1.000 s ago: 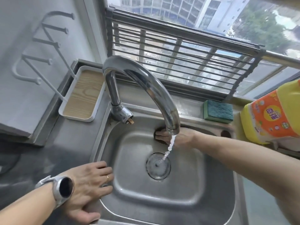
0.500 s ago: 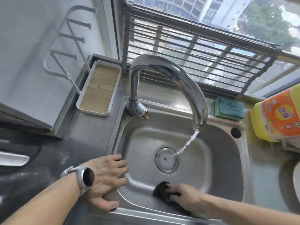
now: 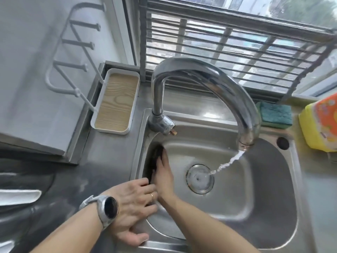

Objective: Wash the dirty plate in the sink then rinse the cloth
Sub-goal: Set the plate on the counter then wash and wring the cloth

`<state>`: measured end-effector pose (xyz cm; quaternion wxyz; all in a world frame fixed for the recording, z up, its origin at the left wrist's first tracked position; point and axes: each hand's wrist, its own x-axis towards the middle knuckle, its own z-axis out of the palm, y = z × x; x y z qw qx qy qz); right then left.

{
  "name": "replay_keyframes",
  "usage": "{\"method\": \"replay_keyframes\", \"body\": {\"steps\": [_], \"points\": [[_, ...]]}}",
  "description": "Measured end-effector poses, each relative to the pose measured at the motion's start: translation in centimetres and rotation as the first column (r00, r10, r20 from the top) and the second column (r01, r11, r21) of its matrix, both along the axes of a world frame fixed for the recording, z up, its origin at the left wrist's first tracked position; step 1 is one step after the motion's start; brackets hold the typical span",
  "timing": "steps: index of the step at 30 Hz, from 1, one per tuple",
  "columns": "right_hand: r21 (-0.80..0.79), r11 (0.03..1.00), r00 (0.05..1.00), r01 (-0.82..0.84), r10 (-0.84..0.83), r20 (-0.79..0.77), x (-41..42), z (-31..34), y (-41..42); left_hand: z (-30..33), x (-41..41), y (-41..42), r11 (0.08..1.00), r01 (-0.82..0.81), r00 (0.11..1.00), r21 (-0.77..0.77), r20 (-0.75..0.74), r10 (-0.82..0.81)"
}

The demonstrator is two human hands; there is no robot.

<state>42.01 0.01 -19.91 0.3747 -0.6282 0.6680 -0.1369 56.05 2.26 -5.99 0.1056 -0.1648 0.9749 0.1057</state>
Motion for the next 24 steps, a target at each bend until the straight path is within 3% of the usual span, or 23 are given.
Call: {"method": "replay_keyframes", "body": {"steps": [2,3,5,6,8,9,11,13,15,16,17,18,20,22,24], "points": [[0.07,0.988,0.989,-0.136,0.131,0.067,-1.8,0.7,2.0,0.0,-0.1,-0.1,1.0,-0.001,1.0,0.005,-0.008,0.001],[0.089,0.938,0.942,-0.335,0.333,0.039,-3.1,1.1,2.9,0.1,-0.1,-0.2,1.0,-0.001,1.0,-0.001,0.001,0.001],[0.175,0.765,0.752,-0.62,0.643,-0.144,-5.7,2.1,4.5,0.2,0.1,-0.2,1.0,0.007,1.0,0.005,0.027,-0.007],[0.235,0.729,0.702,-0.642,0.683,-0.201,-6.6,1.9,5.1,0.1,0.1,-0.2,1.0,0.008,1.0,0.007,0.029,-0.008],[0.173,0.815,0.701,-0.554,0.568,-0.432,-6.8,0.0,4.1,-0.2,0.3,0.1,1.0,0.003,0.999,0.02,0.036,-0.004],[0.134,0.896,0.721,-0.423,0.422,-0.549,-6.2,-1.0,2.4,-0.3,0.3,0.2,1.0,-0.004,1.0,0.024,0.028,0.003],[0.165,0.968,0.713,-0.192,0.252,-0.654,-5.7,-0.7,-1.7,-0.6,0.2,0.3,1.0,-0.009,1.0,0.019,-0.011,0.009],[0.219,0.972,0.674,-0.089,0.22,-0.705,-5.3,0.2,-3.3,-0.5,-0.1,0.2,1.0,-0.011,1.0,0.029,-0.022,0.012],[0.192,0.971,0.663,-0.144,0.239,-0.71,-5.2,2.6,-2.1,-0.3,-0.3,-0.1,1.0,-0.021,0.999,0.008,-0.036,0.021],[0.204,0.951,0.708,-0.232,0.308,-0.635,-5.6,3.0,-0.9,-0.2,-0.3,-0.2,1.0,-0.017,0.999,0.005,-0.041,0.017],[0.232,0.903,0.73,-0.362,0.429,-0.533,-6.4,3.8,0.3,-0.1,-0.3,-0.2,1.0,-0.01,0.999,0.011,-0.047,0.01],[0.297,0.808,0.687,-0.51,0.59,-0.424,-7.8,4.1,1.7,-0.2,-0.1,-0.2,1.0,-0.008,0.999,0.017,-0.054,0.008],[0.282,0.634,0.561,-0.72,0.771,-0.302,-11.0,4.6,4.0,-0.4,0.1,0.0,1.0,-0.016,0.998,0.019,-0.06,0.017],[0.315,0.589,0.532,-0.744,0.808,-0.253,-15.4,4.9,4.5,-0.7,0.2,0.2,1.0,-0.022,0.998,0.022,-0.063,0.023],[0.353,0.655,0.561,-0.668,0.755,-0.339,-19.6,5.4,4.0,-1.0,0.3,0.4,0.999,-0.025,0.997,0.022,-0.068,0.026]]}}
